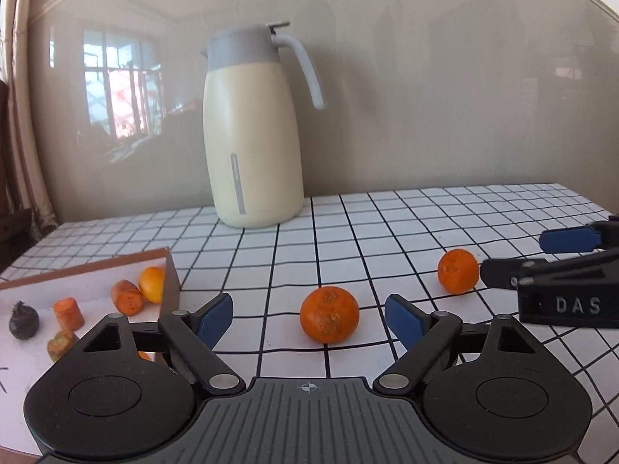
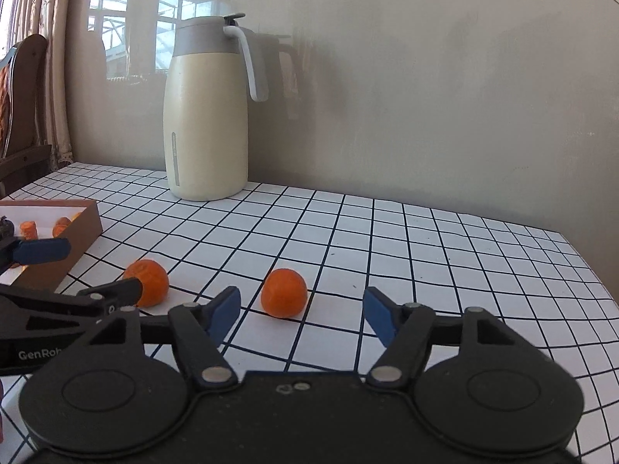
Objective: Organize fruits
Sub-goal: 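Move both open tools back from the box toward the loose oranges, then grasp a whole orange with the left tool while the right tool grasps another orange, then carry both held oranges over the cardboard box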
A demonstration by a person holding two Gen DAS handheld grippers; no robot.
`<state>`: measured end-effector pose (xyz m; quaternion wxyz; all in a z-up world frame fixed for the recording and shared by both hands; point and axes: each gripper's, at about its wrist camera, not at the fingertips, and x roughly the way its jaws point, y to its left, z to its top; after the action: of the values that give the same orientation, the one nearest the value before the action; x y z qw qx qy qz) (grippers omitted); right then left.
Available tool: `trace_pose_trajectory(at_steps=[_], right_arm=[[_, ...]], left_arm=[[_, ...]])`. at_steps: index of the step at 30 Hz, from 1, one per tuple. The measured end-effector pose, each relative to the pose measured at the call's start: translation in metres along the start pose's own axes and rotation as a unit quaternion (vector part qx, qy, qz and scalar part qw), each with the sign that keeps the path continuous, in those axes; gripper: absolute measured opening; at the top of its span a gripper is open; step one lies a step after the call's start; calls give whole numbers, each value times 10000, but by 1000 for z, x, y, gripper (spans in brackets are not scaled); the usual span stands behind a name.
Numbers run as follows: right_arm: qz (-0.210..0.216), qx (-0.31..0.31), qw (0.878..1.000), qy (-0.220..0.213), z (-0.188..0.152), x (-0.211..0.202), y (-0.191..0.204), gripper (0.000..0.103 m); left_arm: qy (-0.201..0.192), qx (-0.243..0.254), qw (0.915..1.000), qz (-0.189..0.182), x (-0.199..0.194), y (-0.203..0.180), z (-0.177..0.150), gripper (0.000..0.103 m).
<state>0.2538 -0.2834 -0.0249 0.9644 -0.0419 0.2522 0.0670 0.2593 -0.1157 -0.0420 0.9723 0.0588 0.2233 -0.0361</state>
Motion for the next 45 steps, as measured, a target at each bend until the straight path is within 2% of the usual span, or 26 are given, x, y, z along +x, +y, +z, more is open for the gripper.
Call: trace_pose_trajectory(at_steps=[6,12,19,20,23,29,37,45], right_arm=[[182,58,9997,129,7,25,2,59],[194,132,9992,336,9,46,3,49],[207,213,9976,626,4,62,3,35],[216,222,9972,680,3,64,3,31],[290,268,9966,721,2,64,3,25],[202,277,9979,542,7,46,4,25],[101,376,9991,185,13,-1,4,25],[-5,406,9991,96,-1,-43,5,25]], left_arm=[[135,-206,9997,-3,20,3,2,84],[339,-297,9990,-56,36,3,4,71],[586,-276,9978,-133,48,0,5,69],[596,-279,9977,-141,49,0,5,67],[581,-253,9975,-307,49,-1,6,42],[397,-290,9982,-346,34,1,5,41],[89,-262,9987,-434,-11,7,6,42],[-17,-256,9990,-354,-45,25,-3,42]])
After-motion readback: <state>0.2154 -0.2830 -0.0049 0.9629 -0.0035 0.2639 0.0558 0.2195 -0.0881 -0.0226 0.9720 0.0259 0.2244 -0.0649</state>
